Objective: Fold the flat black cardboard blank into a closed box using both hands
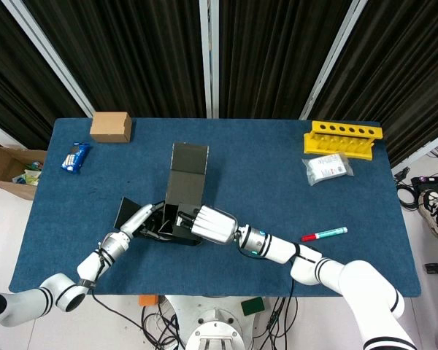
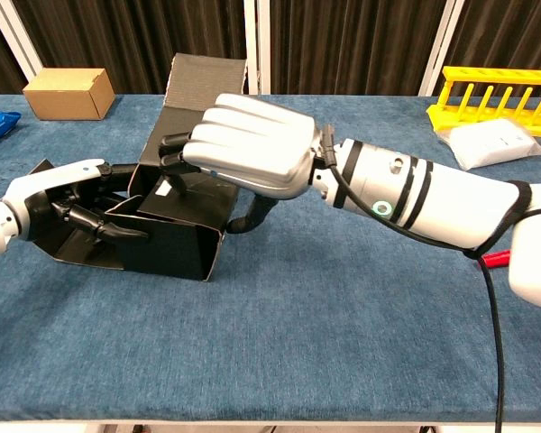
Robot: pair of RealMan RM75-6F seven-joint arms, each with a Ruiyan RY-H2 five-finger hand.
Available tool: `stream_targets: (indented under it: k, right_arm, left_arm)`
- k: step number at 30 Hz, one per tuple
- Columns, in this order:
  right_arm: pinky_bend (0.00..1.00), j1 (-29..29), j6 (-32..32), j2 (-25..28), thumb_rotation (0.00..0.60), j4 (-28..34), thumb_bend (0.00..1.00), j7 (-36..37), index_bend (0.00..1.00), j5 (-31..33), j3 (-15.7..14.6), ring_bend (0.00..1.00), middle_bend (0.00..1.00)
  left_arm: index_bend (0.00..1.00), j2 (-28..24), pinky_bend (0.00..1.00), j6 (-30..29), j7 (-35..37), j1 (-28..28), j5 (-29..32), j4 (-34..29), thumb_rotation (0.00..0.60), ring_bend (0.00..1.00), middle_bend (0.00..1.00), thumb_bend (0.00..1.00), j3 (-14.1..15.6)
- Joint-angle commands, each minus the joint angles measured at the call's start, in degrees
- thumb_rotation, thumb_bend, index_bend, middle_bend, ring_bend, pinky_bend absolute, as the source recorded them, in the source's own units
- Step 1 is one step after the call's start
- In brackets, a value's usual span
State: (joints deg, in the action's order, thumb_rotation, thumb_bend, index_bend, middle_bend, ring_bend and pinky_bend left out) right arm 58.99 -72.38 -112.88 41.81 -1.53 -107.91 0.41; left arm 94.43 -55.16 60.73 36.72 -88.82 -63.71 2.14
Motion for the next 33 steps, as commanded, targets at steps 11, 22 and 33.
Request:
stream_targets:
  k: [11,22,33]
  right_arm:
    - [1.0,2.33,1.55,-1.43,0.6,-1.39,0.06,0.12,0.45,1.11,-0.04,0.74,0.32]
    - [1.0,2.03,3.7,-0.3,0.6,1.22,0.08,-2.5,0.43,1.86,-1.25,0.73,0.31]
    - [1.0,1.17,3.78,1.69,0.6,4.77,0.08,-4.17,0.42,1.94,-2.19,0.73,0.3]
  left_arm:
    - [0.15,-0.14,0.77,-1.07,-2.65,-0.14,-1.18,0.25,0.436,0.54,0.17,0.04,0.75]
    - [0.13,0.19,0.76,-1.3,-4.14,-0.35,-1.72,0.76,0.35,0.54,0.15,0.04,1.54]
    - [0.08,0.65,0.76,-2.42,-4.31,-0.79,-2.28,1.67,0.264,0.54,0.11,0.04,1.99]
